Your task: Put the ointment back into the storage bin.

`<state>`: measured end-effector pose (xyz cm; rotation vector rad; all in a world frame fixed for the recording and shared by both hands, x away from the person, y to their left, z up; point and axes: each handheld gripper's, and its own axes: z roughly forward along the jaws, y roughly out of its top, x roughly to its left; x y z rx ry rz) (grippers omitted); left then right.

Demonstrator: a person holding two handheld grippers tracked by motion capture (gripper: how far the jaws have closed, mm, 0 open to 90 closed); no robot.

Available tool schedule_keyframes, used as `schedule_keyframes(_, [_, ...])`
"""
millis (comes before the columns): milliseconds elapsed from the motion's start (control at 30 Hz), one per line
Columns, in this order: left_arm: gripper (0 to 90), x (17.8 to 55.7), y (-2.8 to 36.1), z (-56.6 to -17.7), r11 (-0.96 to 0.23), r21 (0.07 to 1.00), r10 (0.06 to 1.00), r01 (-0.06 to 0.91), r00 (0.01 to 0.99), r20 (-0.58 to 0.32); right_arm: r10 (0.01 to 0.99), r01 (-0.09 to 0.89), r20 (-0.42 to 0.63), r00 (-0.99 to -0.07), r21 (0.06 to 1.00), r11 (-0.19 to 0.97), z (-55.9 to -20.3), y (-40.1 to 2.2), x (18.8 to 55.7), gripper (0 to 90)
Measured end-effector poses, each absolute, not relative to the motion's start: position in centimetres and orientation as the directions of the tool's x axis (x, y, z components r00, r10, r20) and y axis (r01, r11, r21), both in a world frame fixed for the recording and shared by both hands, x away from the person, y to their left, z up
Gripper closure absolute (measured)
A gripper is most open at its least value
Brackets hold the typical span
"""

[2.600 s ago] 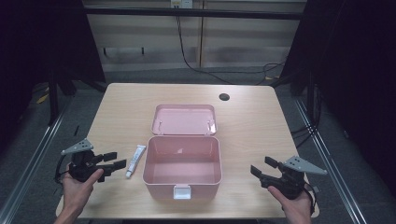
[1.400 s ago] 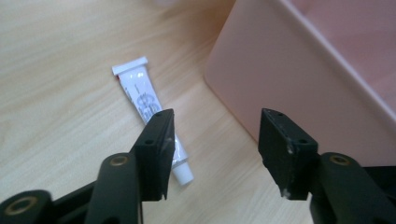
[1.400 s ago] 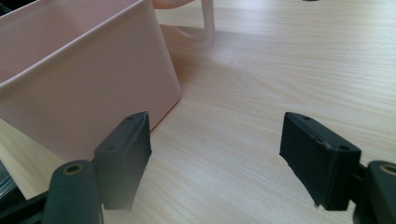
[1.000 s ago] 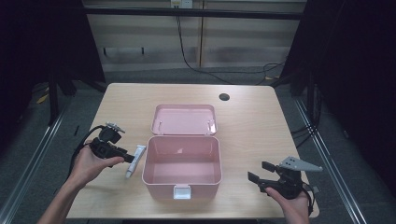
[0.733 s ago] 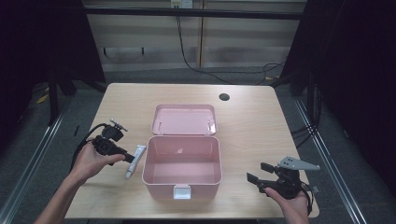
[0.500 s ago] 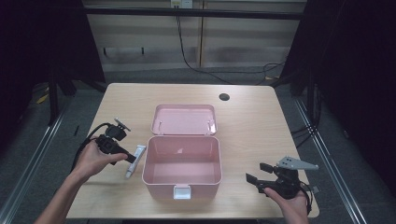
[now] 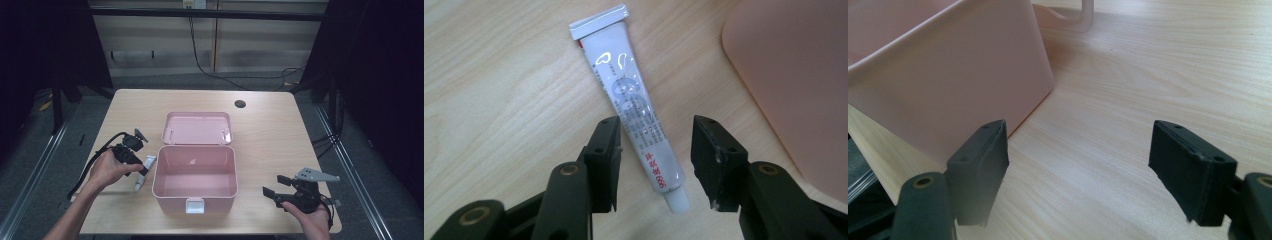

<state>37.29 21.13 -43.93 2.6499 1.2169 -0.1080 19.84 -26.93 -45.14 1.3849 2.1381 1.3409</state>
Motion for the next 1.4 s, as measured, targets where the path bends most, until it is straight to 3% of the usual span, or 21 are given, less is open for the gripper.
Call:
schedule_keyframes(633, [57.7,37.8,20.4,-46.1,-0.635,0.141,0.753,0.76,0.649,-0.106,0.819,0.603,0.253,-0.515,0.786,0.136,-45.4,-26.8,20.1,23.4])
schedule_keyframes(967, [67.0,37.5,20.0,-46.6,-0.685,0.143,0.712,0.715,0.698,-0.076,0.815,0.6,0.254,-0.521,0.788,0.137,-45.4,-26.8,20.1,23.3])
schedule_keyframes(1400, [70.3,37.4,19.8,-46.6,-0.708,0.14,0.693,0.692,0.719,-0.049,0.815,0.6,0.254,-0.52,0.788,0.138,-45.4,-26.8,20.1,23.2])
